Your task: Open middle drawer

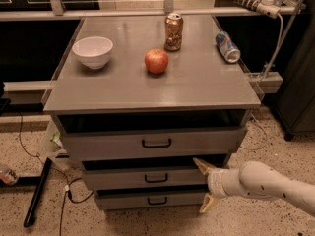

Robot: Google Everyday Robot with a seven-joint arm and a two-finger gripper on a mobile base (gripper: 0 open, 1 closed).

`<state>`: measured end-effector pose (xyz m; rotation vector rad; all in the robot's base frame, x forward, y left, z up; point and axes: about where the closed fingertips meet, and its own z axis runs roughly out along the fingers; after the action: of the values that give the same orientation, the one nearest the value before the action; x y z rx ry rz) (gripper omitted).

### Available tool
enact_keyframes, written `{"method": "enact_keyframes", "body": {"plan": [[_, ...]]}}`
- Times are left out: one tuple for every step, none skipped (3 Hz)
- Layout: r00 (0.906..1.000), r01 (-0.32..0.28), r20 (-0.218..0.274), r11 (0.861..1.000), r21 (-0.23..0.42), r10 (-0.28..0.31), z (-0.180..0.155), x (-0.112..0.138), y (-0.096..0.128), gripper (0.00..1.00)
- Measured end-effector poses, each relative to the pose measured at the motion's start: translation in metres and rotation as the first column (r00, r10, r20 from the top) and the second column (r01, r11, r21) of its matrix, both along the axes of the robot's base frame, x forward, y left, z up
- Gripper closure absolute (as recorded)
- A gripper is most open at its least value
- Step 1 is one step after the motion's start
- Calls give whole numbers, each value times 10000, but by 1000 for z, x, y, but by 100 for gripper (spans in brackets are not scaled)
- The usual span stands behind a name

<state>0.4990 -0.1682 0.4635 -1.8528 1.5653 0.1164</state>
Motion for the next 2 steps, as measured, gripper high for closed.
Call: {"method": "enact_keyframes", "body": {"plan": [[9945, -792, 664, 9966, -216, 804, -14, 7, 4, 0], [9933, -892, 714, 9957, -254, 908, -15, 7, 5, 0]]}}
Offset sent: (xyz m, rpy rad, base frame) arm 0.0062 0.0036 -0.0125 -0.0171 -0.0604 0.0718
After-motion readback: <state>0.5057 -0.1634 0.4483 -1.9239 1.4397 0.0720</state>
